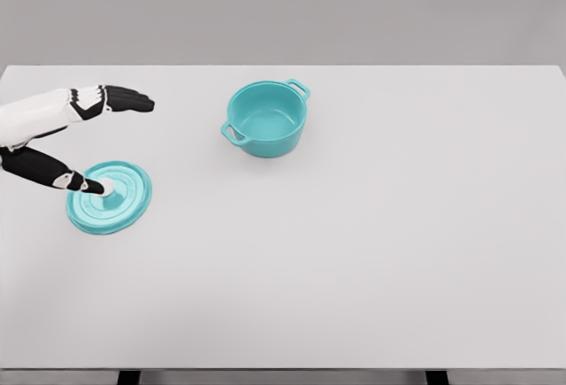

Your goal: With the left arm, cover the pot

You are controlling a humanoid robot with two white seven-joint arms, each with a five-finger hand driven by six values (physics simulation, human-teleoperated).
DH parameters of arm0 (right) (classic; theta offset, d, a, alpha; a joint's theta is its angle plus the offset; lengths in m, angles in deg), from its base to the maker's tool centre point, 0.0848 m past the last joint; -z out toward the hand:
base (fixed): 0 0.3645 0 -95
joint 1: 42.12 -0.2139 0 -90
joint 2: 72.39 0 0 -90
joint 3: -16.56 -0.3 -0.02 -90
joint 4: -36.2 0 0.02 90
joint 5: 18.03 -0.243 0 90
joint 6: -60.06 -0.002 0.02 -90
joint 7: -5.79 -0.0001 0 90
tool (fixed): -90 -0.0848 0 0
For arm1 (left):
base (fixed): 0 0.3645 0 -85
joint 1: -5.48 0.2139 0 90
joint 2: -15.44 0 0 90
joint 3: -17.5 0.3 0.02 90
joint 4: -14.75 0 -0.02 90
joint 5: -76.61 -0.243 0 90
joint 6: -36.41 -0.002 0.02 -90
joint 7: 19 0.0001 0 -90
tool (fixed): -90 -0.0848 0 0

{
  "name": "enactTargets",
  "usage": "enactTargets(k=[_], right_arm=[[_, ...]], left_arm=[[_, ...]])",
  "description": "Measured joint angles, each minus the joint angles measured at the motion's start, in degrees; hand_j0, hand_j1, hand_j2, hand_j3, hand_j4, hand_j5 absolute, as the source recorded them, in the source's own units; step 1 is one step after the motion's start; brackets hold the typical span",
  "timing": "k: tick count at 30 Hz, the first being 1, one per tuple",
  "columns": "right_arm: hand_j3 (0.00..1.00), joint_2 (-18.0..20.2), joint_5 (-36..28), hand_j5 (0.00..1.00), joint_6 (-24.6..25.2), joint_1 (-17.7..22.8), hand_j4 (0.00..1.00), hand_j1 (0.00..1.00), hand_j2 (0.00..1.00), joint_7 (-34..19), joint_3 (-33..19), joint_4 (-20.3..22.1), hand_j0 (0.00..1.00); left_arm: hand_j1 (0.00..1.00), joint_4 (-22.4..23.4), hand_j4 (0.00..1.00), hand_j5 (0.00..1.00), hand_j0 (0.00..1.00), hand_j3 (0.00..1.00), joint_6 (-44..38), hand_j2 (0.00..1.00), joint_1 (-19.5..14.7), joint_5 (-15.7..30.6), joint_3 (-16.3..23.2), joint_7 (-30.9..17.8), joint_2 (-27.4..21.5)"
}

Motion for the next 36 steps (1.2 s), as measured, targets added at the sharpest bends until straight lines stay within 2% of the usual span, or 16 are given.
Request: enactTargets(k=[2,6,11,14,22,23,28,36], right_arm=[[1.00,0.00,-0.04,1.00,0.00,0.26,1.00,1.00,1.00,0.04,-0.05,-0.15,1.00],[1.00,0.00,-0.12,1.00,0.01,0.26,1.00,1.00,1.00,0.09,-0.15,-0.33,1.00],[1.00,0.00,-0.14,1.00,0.01,0.26,1.00,1.00,1.00,0.09,-0.19,-0.43,1.00],[1.00,0.00,-0.14,1.00,0.01,0.26,1.00,1.00,1.00,0.08,-0.19,-0.44,1.00],[1.00,0.00,-0.14,1.00,0.01,0.26,1.00,1.00,1.00,0.08,-0.20,-0.45,1.00],[1.00,0.00,-0.14,1.00,0.01,0.26,1.00,1.00,1.00,0.08,-0.20,-0.45,1.00],[1.00,0.00,-0.14,1.00,0.01,0.26,1.00,1.00,1.00,0.08,-0.20,-0.45,1.00],[1.00,0.00,-0.14,1.00,0.01,0.26,1.00,1.00,1.00,0.08,-0.20,-0.45,1.00]], left_arm=[[1.00,0.05,1.00,1.00,1.00,1.00,0.00,1.00,0.26,-0.18,0.18,0.00,0.07],[1.00,2.52,1.00,1.00,1.00,1.00,-0.01,1.00,0.44,-1.40,4.16,0.00,0.95],[1.00,9.98,1.00,1.00,1.00,1.00,-0.02,1.00,-0.09,-2.00,6.66,0.01,1.57],[1.00,14.45,1.00,1.00,1.00,1.00,-0.05,1.00,-2.63,-3.26,8.04,0.01,3.02],[1.00,23.58,1.00,1.00,1.00,1.00,-0.03,1.00,-2.64,-11.23,8.87,0.22,5.43],[0.89,24.28,0.89,0.89,0.89,0.89,-0.03,0.89,-2.72,-12.12,8.88,0.22,5.87],[0.89,29.12,0.89,0.89,0.89,0.89,-0.05,0.89,-4.22,-13.58,8.94,0.11,8.16],[0.88,31.60,0.88,0.88,0.88,0.88,-0.03,0.88,-4.83,-12.89,11.64,0.21,9.49]])
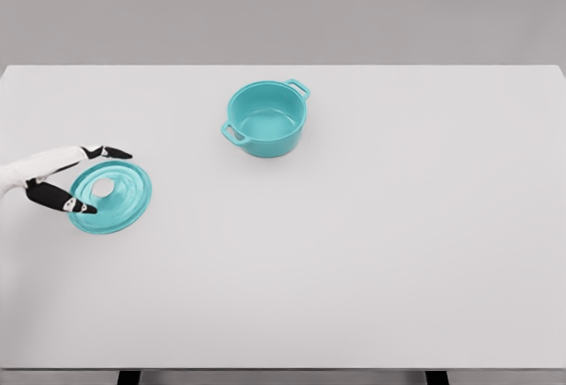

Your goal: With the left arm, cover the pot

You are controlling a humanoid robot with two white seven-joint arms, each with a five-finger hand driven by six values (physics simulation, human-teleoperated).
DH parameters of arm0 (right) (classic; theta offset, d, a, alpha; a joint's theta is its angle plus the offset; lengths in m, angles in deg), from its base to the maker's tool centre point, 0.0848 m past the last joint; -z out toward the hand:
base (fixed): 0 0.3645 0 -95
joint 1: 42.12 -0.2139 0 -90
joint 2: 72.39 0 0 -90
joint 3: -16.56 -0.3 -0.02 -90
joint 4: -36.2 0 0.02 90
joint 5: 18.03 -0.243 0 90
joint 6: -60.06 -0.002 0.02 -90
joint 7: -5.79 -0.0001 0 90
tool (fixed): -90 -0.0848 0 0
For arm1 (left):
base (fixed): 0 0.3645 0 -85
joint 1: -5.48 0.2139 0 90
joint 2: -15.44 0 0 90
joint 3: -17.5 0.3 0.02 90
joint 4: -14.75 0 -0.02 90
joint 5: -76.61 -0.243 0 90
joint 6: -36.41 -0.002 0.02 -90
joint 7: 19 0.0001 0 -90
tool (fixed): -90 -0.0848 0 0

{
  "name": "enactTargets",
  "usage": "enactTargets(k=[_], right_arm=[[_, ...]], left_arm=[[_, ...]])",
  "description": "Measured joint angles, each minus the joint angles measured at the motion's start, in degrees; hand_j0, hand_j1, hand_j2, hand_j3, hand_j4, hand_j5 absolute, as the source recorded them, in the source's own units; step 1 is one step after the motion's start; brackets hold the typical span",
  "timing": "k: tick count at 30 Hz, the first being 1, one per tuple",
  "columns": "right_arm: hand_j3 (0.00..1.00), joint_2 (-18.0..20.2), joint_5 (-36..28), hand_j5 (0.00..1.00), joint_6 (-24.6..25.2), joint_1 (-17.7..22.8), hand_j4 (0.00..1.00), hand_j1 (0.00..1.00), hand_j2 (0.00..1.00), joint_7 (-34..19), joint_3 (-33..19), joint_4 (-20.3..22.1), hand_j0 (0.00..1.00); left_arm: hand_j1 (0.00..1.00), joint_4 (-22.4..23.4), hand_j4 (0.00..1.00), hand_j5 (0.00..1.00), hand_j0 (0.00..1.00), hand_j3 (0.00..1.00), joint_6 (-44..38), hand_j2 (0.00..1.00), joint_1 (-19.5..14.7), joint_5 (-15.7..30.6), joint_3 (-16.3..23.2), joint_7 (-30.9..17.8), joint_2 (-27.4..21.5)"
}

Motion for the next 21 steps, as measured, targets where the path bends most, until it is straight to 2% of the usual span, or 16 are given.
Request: enactTargets(k=[18,21], right_arm=[[1.00,0.00,0.00,1.00,0.00,0.00,1.00,1.00,1.00,0.00,0.00,0.00,1.00],[1.00,0.00,0.00,1.00,0.00,0.00,1.00,1.00,1.00,0.01,0.00,0.00,1.00]], left_arm=[[0.87,1.50,0.87,0.87,0.87,0.87,-0.01,0.87,-0.26,0.90,1.21,0.15,-0.03],[0.82,1.80,0.82,0.82,0.82,0.82,-0.01,0.82,-0.26,0.94,1.21,0.13,0.00]])
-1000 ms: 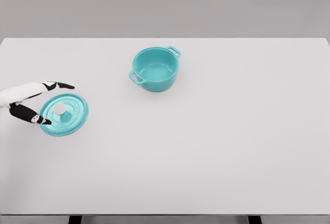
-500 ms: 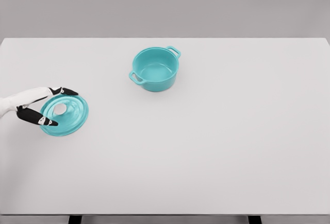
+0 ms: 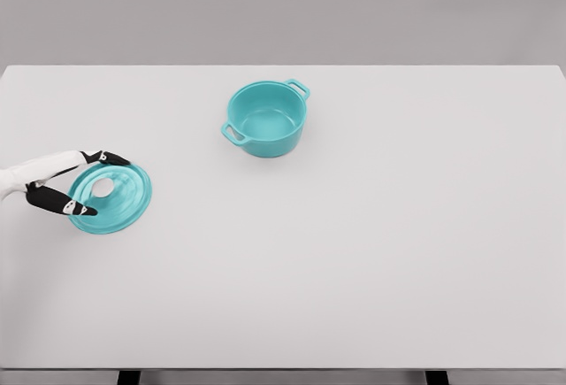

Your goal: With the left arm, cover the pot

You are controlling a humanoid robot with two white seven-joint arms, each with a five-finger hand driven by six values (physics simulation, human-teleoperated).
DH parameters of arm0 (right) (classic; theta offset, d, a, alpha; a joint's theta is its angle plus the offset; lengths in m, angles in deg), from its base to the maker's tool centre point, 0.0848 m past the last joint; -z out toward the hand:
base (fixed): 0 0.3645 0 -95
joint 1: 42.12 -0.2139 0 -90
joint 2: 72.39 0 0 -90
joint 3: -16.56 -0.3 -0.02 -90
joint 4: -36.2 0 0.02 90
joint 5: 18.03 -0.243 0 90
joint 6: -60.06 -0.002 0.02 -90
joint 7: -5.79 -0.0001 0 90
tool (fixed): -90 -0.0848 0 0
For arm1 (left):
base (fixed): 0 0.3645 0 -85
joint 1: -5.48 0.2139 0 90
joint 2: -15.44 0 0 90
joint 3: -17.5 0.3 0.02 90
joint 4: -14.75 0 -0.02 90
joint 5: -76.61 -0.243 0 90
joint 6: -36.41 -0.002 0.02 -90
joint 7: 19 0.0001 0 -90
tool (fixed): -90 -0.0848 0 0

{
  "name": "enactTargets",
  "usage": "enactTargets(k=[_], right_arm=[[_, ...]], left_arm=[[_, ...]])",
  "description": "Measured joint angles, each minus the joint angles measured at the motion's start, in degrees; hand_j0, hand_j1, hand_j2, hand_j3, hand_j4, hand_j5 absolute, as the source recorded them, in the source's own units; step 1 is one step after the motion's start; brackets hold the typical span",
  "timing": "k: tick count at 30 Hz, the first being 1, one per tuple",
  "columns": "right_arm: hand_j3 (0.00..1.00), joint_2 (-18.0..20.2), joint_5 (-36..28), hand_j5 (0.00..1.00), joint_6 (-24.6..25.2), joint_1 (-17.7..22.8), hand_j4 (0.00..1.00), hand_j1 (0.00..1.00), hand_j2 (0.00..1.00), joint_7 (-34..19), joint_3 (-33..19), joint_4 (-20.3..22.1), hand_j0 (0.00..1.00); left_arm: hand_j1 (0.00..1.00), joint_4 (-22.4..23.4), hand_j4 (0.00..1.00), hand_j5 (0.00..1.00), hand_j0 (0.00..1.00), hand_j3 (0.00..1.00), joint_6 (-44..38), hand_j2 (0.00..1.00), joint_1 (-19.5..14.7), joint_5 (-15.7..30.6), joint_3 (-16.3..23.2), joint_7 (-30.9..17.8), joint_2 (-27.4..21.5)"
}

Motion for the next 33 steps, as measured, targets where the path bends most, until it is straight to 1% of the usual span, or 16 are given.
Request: enactTargets(k=[2,4,12,15,18,21,28,33], right_arm=[[1.00,0.00,0.00,1.00,0.00,0.00,1.00,1.00,1.00,-0.01,0.00,0.00,1.00],[1.00,0.00,0.00,1.00,0.00,0.00,1.00,1.00,1.00,0.00,0.00,0.00,1.00],[1.00,0.00,0.00,1.00,0.00,0.00,1.00,1.00,1.00,-0.02,0.00,0.01,1.00],[1.00,0.00,0.00,1.00,0.00,0.00,1.00,1.00,1.00,0.00,0.00,0.00,1.00],[1.00,0.00,0.00,1.00,0.00,0.00,1.00,1.00,1.00,0.00,0.00,0.00,1.00],[1.00,0.00,0.00,1.00,0.00,0.00,1.00,1.00,1.00,0.00,0.00,0.00,1.00],[1.00,0.00,0.00,1.00,0.00,0.00,1.00,1.00,1.00,-0.02,0.00,0.00,1.00],[1.00,0.00,0.00,1.00,0.00,0.00,1.00,1.00,1.00,-0.01,0.00,0.00,1.00]], left_arm=[[0.76,0.10,0.76,0.76,0.76,0.76,0.00,0.76,0.00,0.01,0.01,-0.02,0.01],[0.74,0.13,0.74,0.74,0.74,0.74,0.00,0.74,0.00,0.03,0.04,-0.04,-0.02],[0.71,0.24,0.71,0.71,0.71,0.71,0.00,0.71,0.18,-0.06,0.79,0.01,-0.06],[0.65,0.37,0.65,0.65,0.65,0.65,-0.01,0.65,0.26,0.01,0.87,0.08,-0.06],[0.64,0.85,0.64,0.64,0.64,0.64,-0.24,0.64,0.09,1.25,1.54,0.61,-0.04],[0.60,1.51,0.60,0.60,0.60,0.60,-0.40,0.60,0.09,2.40,1.92,1.33,0.02],[0.58,2.28,0.58,0.58,0.58,0.58,-0.47,0.58,0.09,3.56,2.27,1.88,0.19],[0.56,2.29,0.56,0.56,0.56,0.56,-0.59,0.56,0.00,3.41,2.28,1.97,0.30]])
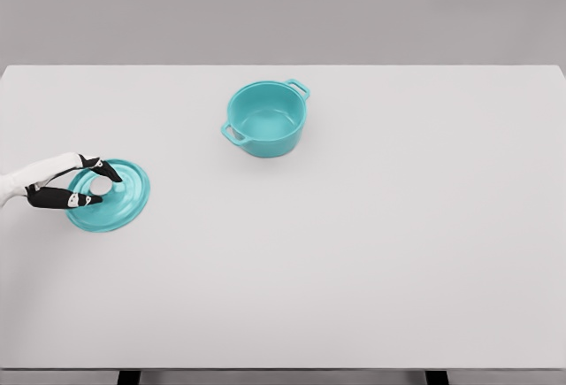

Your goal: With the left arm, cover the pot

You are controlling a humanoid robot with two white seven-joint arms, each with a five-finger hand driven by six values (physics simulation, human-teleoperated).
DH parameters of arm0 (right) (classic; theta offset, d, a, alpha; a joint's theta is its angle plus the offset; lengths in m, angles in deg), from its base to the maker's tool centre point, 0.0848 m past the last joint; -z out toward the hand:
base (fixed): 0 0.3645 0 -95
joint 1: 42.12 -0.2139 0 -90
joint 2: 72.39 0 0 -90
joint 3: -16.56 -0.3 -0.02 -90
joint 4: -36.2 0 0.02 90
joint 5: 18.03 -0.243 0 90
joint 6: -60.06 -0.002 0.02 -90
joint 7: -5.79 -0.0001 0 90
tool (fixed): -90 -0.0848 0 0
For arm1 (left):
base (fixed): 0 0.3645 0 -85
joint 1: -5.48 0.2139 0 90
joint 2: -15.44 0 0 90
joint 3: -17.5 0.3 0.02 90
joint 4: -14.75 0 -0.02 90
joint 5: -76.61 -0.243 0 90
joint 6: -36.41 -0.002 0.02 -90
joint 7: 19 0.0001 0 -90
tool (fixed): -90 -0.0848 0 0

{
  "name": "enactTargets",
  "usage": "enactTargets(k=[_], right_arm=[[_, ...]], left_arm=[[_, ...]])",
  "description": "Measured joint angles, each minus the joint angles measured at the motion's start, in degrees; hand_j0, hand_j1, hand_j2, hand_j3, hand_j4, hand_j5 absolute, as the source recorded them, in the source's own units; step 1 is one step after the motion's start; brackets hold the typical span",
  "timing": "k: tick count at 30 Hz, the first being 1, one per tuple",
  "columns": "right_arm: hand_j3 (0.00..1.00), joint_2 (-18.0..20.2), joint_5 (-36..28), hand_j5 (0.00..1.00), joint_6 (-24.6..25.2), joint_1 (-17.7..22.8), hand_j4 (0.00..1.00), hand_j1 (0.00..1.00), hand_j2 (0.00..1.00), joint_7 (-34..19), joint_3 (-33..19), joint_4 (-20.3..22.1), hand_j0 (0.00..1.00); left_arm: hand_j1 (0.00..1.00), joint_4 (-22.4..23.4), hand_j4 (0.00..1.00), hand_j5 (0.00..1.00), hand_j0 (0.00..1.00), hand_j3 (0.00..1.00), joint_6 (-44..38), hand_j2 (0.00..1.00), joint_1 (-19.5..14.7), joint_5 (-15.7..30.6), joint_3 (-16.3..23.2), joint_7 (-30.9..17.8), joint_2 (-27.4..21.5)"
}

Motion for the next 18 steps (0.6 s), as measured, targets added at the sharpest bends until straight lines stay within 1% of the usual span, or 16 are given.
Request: enactTargets(k=[6,10,18], right_arm=[[1.00,0.00,0.00,1.00,0.00,0.00,1.00,1.00,1.00,0.02,0.00,0.00,1.00],[1.00,0.00,0.00,1.00,0.00,0.00,1.00,1.00,1.00,0.03,0.00,0.00,1.00],[1.00,0.00,0.00,1.00,0.00,0.00,1.00,1.00,1.00,0.01,0.00,0.00,1.00]], left_arm=[[0.55,-0.84,0.55,0.55,0.55,0.55,-0.39,0.55,0.00,-0.88,-0.03,-0.07,-0.06],[0.55,-3.57,0.55,0.55,0.55,0.55,0.22,0.55,-0.09,-2.81,0.48,-0.56,-0.19],[0.56,-8.40,0.56,0.56,0.56,0.56,0.58,0.56,-2.81,-3.88,0.78,-0.96,-0.28]])
